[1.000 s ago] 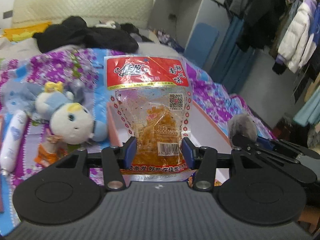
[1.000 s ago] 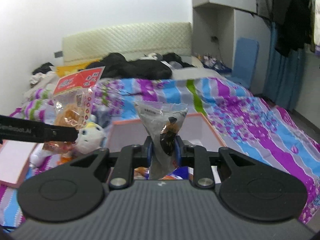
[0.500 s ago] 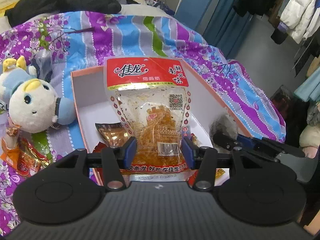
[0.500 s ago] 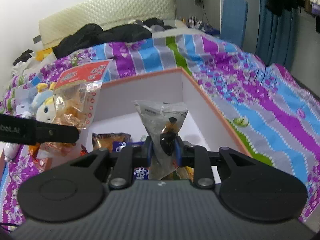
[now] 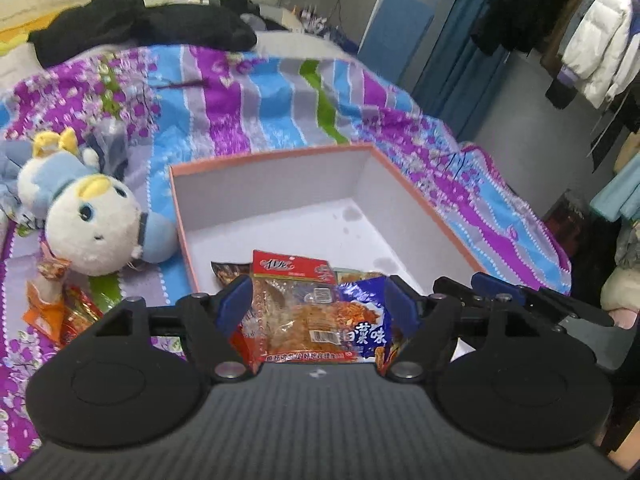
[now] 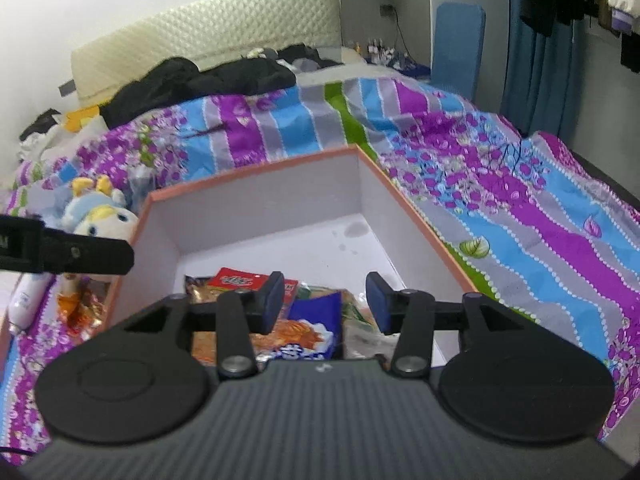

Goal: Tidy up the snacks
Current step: 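Open both grippers to drop the red-labelled pack and clear bag into the box, then withdraw both grippers from the box back toward the snack pile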

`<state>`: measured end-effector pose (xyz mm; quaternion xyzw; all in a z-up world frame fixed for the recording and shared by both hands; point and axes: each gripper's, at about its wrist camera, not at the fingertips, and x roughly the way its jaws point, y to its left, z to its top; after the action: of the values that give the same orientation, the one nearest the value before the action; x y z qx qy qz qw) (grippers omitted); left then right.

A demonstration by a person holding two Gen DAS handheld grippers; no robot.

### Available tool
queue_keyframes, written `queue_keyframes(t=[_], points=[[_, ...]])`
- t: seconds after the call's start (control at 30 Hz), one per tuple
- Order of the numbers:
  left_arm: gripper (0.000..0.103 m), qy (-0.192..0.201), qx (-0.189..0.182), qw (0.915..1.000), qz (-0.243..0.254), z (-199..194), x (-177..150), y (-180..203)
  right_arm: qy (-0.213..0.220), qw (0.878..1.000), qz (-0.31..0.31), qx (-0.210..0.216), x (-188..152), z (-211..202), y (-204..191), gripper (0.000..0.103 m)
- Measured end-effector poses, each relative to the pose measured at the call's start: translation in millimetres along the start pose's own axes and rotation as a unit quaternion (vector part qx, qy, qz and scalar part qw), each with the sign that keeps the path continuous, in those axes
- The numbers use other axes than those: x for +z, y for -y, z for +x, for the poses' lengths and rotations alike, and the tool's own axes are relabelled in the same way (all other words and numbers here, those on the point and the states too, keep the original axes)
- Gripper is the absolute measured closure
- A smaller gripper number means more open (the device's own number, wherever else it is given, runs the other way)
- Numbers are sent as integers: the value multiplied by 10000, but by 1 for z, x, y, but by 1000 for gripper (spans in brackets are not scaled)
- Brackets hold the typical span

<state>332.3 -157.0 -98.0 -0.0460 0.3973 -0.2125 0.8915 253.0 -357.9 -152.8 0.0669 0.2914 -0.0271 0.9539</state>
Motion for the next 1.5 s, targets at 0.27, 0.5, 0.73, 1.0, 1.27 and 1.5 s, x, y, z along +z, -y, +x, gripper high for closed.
queue_keyframes(t=[0.27, 0.5, 0.73, 1.0, 1.27, 1.5], points=[[26, 533, 55, 9986, 41, -80, -10, 1, 550, 9983, -109, 182, 11, -62, -26, 56], [26, 924, 144, 9956, 42, -143, -36, -6, 838, 9955, -185, 404, 3, -105, -55, 56], [26, 1150, 343, 9928, -7, -185, -67, -21, 955, 9926, -286, 694, -14, -132, -81, 55], [26, 1222, 612, 9905, -167, -215, -107, -39, 775, 9917, -356, 963, -44, -148, -107, 55], [26, 1173, 934, 9883, -266, -230, -158, -58, 590, 9911, -395, 1122, -85, -159, -129, 55], [26, 986, 1020, 9873, -720, -225, -203, -84, 186, 9899, -550, 1290, -128, -157, -143, 55]])
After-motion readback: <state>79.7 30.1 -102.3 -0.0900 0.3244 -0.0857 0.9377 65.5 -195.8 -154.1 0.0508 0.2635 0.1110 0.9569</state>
